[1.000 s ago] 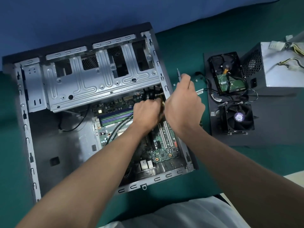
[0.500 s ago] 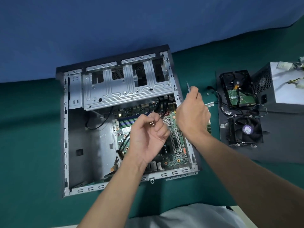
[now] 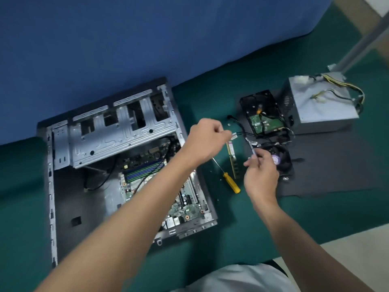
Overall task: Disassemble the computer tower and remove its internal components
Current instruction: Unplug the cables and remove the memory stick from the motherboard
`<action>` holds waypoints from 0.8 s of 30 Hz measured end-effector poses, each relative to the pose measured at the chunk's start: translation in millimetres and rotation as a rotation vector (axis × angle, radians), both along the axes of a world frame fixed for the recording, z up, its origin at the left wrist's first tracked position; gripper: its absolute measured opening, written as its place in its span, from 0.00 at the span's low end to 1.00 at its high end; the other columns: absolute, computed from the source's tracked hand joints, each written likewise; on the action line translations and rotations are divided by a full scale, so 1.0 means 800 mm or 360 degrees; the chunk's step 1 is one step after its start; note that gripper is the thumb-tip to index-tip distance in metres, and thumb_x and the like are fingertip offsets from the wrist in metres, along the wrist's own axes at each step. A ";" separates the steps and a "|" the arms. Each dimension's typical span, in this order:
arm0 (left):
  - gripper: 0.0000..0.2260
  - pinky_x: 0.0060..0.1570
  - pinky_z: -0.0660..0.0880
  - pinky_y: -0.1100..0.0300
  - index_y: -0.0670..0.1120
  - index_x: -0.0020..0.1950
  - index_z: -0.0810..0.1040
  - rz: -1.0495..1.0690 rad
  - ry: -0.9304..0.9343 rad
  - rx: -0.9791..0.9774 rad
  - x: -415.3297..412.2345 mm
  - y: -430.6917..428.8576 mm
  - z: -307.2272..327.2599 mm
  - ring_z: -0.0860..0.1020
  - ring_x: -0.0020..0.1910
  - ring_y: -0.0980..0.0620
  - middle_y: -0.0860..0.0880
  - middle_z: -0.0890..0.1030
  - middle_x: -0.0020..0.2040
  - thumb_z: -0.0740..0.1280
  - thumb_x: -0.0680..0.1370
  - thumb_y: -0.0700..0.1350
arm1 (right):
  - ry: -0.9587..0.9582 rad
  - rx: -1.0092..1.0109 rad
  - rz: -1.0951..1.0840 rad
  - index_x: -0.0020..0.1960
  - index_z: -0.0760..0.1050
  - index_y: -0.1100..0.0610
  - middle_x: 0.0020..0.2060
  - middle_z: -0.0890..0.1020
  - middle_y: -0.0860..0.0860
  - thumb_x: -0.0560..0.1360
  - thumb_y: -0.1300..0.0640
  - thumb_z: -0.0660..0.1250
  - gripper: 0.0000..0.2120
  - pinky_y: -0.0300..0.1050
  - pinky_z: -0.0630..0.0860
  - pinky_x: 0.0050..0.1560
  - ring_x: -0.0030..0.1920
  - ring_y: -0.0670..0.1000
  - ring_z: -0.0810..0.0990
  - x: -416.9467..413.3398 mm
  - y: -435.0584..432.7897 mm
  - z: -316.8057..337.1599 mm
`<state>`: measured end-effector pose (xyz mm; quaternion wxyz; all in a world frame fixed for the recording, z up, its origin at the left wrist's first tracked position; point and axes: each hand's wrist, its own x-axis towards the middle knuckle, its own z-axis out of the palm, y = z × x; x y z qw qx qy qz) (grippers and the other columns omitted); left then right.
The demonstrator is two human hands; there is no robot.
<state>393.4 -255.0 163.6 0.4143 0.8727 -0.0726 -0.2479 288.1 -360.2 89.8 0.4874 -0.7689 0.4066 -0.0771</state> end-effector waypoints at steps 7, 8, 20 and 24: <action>0.16 0.26 0.63 0.59 0.43 0.32 0.67 -0.1280 0.0197 0.1080 0.012 -0.053 -0.074 0.69 0.29 0.47 0.46 0.71 0.31 0.65 0.77 0.46 | 0.0105 0.0165 -0.0001 0.60 0.73 0.54 0.35 0.80 0.42 0.81 0.58 0.57 0.11 0.51 0.75 0.49 0.44 0.52 0.78 -0.043 -0.024 -0.028; 0.15 0.27 0.65 0.59 0.43 0.33 0.68 -0.1366 0.0246 0.1173 0.013 -0.052 -0.084 0.70 0.29 0.48 0.46 0.74 0.32 0.65 0.77 0.46 | 0.0091 0.0170 0.0021 0.61 0.73 0.54 0.36 0.80 0.43 0.81 0.58 0.57 0.11 0.50 0.75 0.49 0.44 0.51 0.78 -0.045 -0.026 -0.029; 0.14 0.57 0.72 0.52 0.43 0.62 0.79 -0.1639 0.0682 0.1290 0.005 -0.042 -0.105 0.76 0.54 0.47 0.43 0.78 0.63 0.59 0.79 0.37 | 0.0002 0.0132 0.0234 0.61 0.74 0.53 0.35 0.80 0.42 0.81 0.58 0.57 0.11 0.39 0.66 0.43 0.37 0.40 0.75 -0.030 -0.020 -0.017; 0.22 0.64 0.71 0.53 0.49 0.69 0.74 -0.1646 0.0544 0.1272 0.006 -0.037 -0.081 0.74 0.64 0.46 0.49 0.74 0.68 0.54 0.78 0.35 | -0.0004 0.0110 0.0242 0.61 0.74 0.54 0.35 0.80 0.43 0.80 0.58 0.58 0.11 0.44 0.71 0.45 0.36 0.46 0.75 -0.024 -0.017 -0.012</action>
